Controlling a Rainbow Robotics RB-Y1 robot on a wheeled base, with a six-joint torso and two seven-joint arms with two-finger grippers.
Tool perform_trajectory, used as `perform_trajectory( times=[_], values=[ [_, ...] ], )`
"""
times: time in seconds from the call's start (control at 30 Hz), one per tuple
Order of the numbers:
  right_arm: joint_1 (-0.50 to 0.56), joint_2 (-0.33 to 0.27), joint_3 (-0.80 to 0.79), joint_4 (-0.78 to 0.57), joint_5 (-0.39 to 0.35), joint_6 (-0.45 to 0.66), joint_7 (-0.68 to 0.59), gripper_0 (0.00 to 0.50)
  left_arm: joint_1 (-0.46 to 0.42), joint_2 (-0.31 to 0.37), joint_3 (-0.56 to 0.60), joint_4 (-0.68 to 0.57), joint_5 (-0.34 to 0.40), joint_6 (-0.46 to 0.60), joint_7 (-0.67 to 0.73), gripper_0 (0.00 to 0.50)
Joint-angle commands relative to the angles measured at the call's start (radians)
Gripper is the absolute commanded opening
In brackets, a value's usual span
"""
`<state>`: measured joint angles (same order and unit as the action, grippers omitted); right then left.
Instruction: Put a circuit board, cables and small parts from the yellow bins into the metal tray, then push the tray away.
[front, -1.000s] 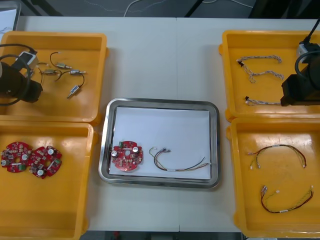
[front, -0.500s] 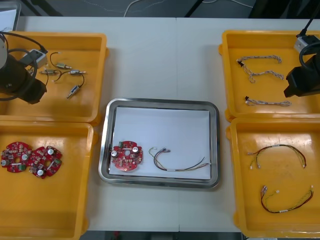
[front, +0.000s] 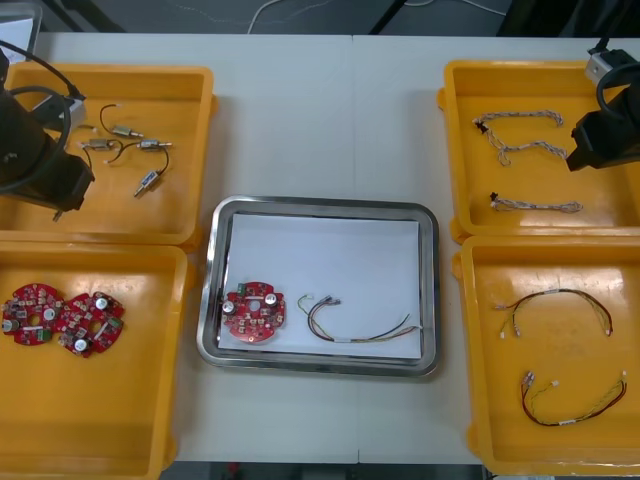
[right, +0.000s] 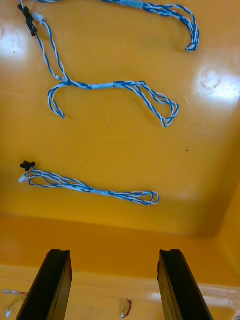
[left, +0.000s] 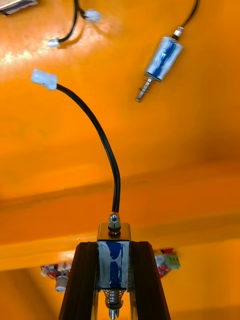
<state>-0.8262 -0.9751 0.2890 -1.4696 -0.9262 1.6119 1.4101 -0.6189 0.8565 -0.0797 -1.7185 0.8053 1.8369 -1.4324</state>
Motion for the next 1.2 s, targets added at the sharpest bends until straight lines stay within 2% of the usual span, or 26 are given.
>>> perform_trajectory(
  times=[0.03, 0.2, 0.33, 0.53, 0.77, 1.0, 1.2],
  values=[
    [-0.102, 0.018, 0.052, 0.068, 0.003, -0.049, 0.052, 0.500, -0.033, 0.053, 0.024, -0.124, 0.028, 0.071, 0.207, 0.000],
    [-0.128, 0.053, 0.056, 0.130, 0.026, -0.089, 0.082, 0.500, -0.033, 0.052, -0.003, -0.231, 0.049, 0.083, 0.326, 0.000],
    [-0.146, 0.064, 0.065, 0.169, 0.038, -0.122, 0.116, 0.500, -0.033, 0.053, -0.034, -0.296, 0.094, 0.083, 0.438, 0.000],
    [-0.156, 0.072, 0.067, 0.247, 0.040, -0.210, 0.274, 0.500, -0.032, 0.053, -0.117, -0.405, 0.115, 0.083, 0.613, 0.000],
    [-0.175, 0.107, 0.068, 0.368, 0.033, -0.319, 0.454, 0.497, -0.032, 0.053, -0.270, -0.504, 0.078, 0.002, 0.794, 0.000],
    [-0.205, 0.156, 0.068, 0.503, 0.029, -0.411, 0.595, 0.491, -0.032, 0.021, -0.344, -0.549, 0.058, -0.044, 0.883, 0.000],
    [-0.209, 0.187, 0.068, 0.585, 0.027, -0.504, 0.662, 0.481, -0.032, -0.013, -0.454, -0.558, -0.040, -0.136, 0.954, 0.000]
  ],
)
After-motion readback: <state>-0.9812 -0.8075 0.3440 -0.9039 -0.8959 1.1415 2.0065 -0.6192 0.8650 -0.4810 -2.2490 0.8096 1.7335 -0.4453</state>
